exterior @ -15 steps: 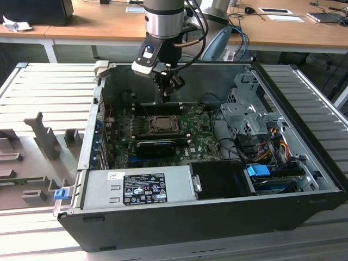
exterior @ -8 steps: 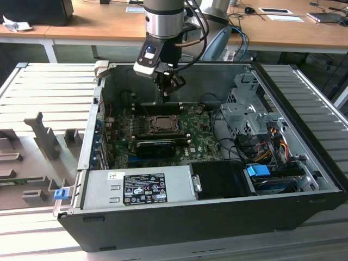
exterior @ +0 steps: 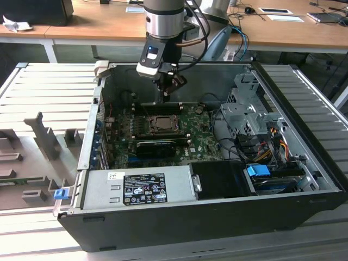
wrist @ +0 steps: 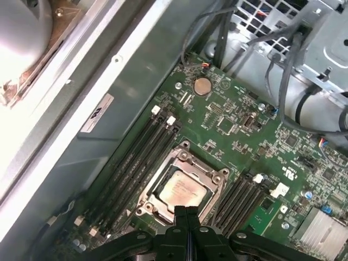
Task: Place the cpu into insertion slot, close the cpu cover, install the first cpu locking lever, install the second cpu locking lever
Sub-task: 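Install the first cpu locking lever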
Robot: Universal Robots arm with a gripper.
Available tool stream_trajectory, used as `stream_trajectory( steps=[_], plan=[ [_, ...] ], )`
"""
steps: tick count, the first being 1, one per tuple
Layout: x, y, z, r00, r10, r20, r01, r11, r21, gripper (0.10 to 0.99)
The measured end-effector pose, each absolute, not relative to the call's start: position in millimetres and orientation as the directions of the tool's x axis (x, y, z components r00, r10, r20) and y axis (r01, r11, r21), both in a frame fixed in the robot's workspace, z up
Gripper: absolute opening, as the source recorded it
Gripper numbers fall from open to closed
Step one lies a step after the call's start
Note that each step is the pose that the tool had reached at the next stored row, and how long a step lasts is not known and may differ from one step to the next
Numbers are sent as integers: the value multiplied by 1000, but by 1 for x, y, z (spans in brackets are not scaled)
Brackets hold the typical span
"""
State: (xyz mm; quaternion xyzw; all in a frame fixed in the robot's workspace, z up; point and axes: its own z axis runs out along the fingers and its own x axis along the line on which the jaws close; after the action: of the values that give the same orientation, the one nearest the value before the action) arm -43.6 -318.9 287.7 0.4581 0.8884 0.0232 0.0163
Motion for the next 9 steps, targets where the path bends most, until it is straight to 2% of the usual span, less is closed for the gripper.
stream_trajectory(
  steps=[9],
  plan=[
    [-44,-319,287,-713,701,-8,700,712,56,106]
  ],
)
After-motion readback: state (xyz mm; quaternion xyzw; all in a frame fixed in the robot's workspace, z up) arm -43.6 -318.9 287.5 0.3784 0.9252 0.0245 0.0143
